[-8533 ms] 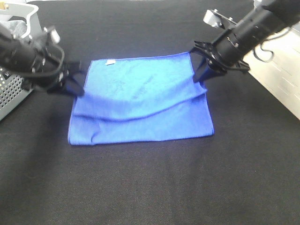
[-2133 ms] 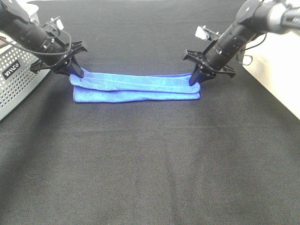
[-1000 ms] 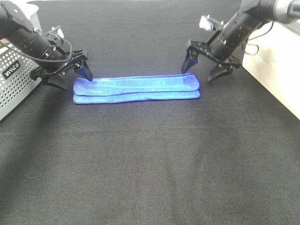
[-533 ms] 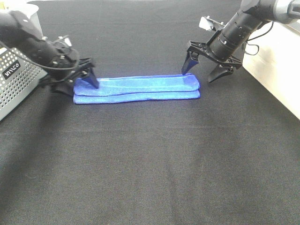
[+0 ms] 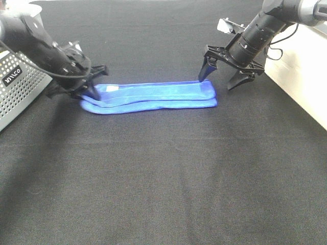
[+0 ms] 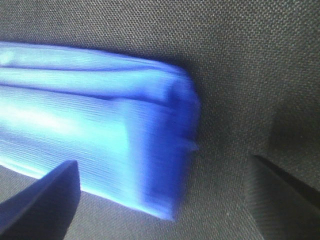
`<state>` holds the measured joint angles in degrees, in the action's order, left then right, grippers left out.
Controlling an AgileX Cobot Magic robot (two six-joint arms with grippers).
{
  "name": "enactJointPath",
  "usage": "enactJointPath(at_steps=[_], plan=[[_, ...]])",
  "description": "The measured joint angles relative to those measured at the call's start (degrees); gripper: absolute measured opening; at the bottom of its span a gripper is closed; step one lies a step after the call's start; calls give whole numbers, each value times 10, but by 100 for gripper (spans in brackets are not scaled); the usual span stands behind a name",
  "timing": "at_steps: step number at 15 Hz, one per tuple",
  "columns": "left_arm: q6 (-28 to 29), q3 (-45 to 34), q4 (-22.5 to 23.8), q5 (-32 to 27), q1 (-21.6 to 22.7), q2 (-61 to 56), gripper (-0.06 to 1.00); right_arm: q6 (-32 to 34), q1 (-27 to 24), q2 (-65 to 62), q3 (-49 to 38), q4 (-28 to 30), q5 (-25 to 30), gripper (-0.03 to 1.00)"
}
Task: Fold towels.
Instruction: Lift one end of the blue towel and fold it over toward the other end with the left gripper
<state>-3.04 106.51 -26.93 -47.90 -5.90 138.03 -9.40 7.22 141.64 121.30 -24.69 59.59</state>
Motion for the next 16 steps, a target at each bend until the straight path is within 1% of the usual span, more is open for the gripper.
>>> enactJointPath(at_steps=[1, 2, 3, 4, 5, 6, 7, 9, 10, 11, 13, 14, 15, 16], plan=[[27, 15, 50, -21, 1, -17, 6, 0, 0, 0, 0, 2, 2, 84], [63, 49, 123, -61, 1, -40, 6, 0, 0, 0, 0, 3, 13, 84], [63, 49, 123, -61, 1, -40, 6, 0, 0, 0, 0, 3, 13, 84], [79, 73, 155, -91, 1, -50, 6, 2, 0, 0, 0, 3, 18, 84], [88, 99, 166, -125, -1, -57, 6, 10, 0, 0, 0, -3, 22, 84], [92, 120, 167, -152, -7, -60, 6, 11, 0, 0, 0, -10, 30, 84], [97, 138, 166, -172, -22, -60, 6, 12, 0, -2, 0, -14, 36, 84], [128, 148, 142, -178, -79, -60, 6, 12, 0, -19, 0, -14, 49, 84], [139, 150, 134, -172, -99, -57, 6, 13, 0, -32, 0, -14, 54, 84], [151, 150, 121, -154, -123, -52, 6, 13, 0, -45, 0, -15, 63, 84], [176, 150, 99, -108, -156, -33, 6, 14, 0, -68, 0, -14, 78, 84], [190, 150, 80, -73, -172, -13, 7, 23, 0, -81, 0, -10, 89, 84], [194, 150, 64, -57, -178, -2, 8, 27, 0, -92, 0, -9, 93, 84], [194, 150, 64, -57, -178, -2, 8, 27, 0, -92, 0, -9, 93, 84]])
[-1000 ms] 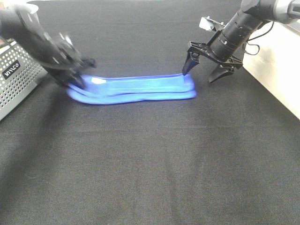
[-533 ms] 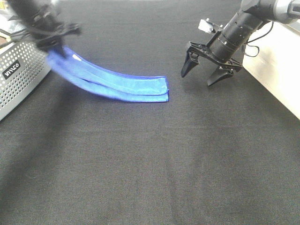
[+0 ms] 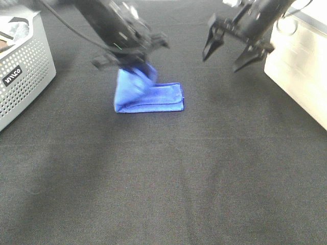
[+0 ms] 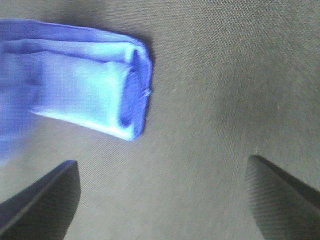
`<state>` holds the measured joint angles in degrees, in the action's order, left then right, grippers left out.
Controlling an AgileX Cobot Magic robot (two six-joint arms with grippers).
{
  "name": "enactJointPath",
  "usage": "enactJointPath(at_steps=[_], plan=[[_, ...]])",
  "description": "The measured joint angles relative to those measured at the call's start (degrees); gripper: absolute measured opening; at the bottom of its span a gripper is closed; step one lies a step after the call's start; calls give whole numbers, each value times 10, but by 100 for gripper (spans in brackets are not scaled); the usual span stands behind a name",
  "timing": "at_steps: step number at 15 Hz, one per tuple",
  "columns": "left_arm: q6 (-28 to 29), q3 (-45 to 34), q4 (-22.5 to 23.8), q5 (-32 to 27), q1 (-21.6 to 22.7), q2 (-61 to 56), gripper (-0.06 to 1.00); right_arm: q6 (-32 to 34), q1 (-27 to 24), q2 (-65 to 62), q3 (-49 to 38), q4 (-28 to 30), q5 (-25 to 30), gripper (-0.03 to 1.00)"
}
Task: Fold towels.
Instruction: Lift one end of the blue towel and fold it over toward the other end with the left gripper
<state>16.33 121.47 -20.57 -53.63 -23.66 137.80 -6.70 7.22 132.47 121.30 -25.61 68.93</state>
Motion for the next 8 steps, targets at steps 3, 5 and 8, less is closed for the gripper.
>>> enactJointPath(at_steps=[3, 5, 8], plan=[[4, 0, -72, 49, -7, 28, 30, 2, 0, -18, 0, 3, 3, 84], [4, 0, -139, 89, -7, 34, 56, 3, 0, -21, 0, 5, 3, 84], [4, 0, -163, 113, -7, 34, 70, 3, 0, -26, 0, 8, 3, 84]])
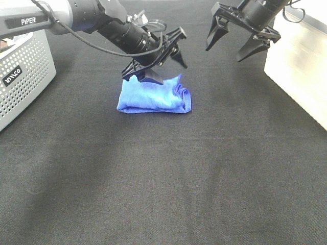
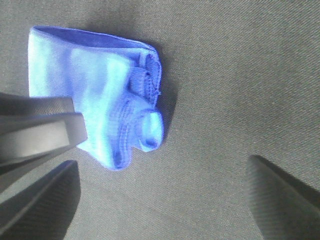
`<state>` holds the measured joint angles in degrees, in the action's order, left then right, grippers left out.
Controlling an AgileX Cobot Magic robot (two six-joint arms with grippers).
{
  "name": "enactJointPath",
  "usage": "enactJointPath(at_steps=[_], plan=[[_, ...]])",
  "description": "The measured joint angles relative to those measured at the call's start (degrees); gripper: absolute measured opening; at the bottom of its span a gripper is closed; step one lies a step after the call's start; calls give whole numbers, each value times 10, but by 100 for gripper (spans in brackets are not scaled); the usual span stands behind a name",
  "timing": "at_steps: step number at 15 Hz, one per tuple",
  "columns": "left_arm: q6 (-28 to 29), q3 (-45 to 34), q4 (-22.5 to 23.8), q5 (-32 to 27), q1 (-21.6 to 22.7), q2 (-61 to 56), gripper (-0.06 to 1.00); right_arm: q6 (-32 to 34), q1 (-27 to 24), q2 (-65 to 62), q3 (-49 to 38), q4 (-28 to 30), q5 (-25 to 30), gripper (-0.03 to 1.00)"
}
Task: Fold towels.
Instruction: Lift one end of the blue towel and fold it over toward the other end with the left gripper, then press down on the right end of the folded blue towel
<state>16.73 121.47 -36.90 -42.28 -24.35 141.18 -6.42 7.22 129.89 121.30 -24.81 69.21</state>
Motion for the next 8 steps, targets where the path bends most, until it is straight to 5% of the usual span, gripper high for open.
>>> enactJointPath(at_steps=[3, 8], plan=[[-13, 10, 0, -1, 24, -2, 70, -4, 0, -6, 0, -26, 0, 84], [-105, 17, 6, -27, 127, -46, 70, -91, 21, 26, -21, -235, 3, 83]])
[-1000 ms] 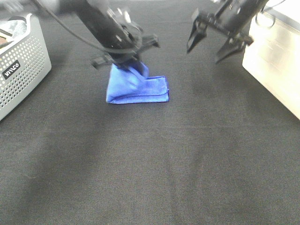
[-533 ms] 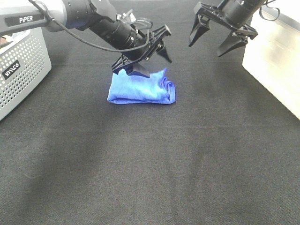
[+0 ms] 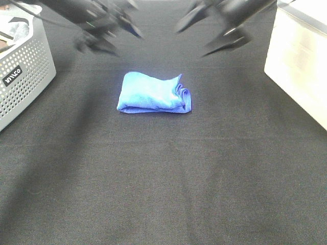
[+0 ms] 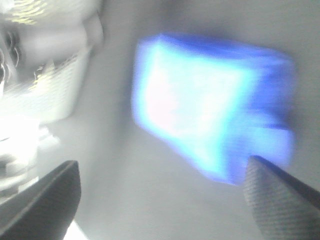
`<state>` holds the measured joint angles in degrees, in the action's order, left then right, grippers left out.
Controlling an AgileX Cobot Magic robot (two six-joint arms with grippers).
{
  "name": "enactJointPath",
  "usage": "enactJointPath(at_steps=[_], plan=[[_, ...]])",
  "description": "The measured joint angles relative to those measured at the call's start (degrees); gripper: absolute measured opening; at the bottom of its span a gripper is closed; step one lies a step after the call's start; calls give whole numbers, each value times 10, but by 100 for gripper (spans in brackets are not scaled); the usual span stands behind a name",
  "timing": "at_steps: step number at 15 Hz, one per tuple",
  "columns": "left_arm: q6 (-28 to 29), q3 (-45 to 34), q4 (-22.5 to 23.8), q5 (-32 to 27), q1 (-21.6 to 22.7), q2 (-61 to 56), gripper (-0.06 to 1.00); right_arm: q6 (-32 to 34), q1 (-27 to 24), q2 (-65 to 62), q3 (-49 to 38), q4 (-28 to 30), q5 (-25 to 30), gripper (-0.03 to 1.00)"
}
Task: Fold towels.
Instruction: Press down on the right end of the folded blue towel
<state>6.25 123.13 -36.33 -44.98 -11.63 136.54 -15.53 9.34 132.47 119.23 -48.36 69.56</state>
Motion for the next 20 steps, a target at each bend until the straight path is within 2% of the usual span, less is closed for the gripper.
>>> enactJointPath(at_steps=[3, 5, 9, 14, 18, 20], plan=[[-33, 1, 0, -3, 14, -9, 70, -34, 62, 44, -2, -29, -3, 83], [-49, 1, 0, -15, 14, -9, 70, -48, 87, 70, -3, -49, -33, 83], [-52, 1, 0, -16, 14, -9, 71, -91, 85, 109, -3, -93, -72, 83], [-53, 1, 0, -18, 14, -9, 71, -77, 53, 133, -6, -29, -108, 83], [-53, 1, 0, -25, 14, -9, 71, -76, 15, 131, -6, -23, -110, 82], [-53, 1, 0, -32, 14, -9, 71, -74, 2, 113, -6, 2, -111, 82]])
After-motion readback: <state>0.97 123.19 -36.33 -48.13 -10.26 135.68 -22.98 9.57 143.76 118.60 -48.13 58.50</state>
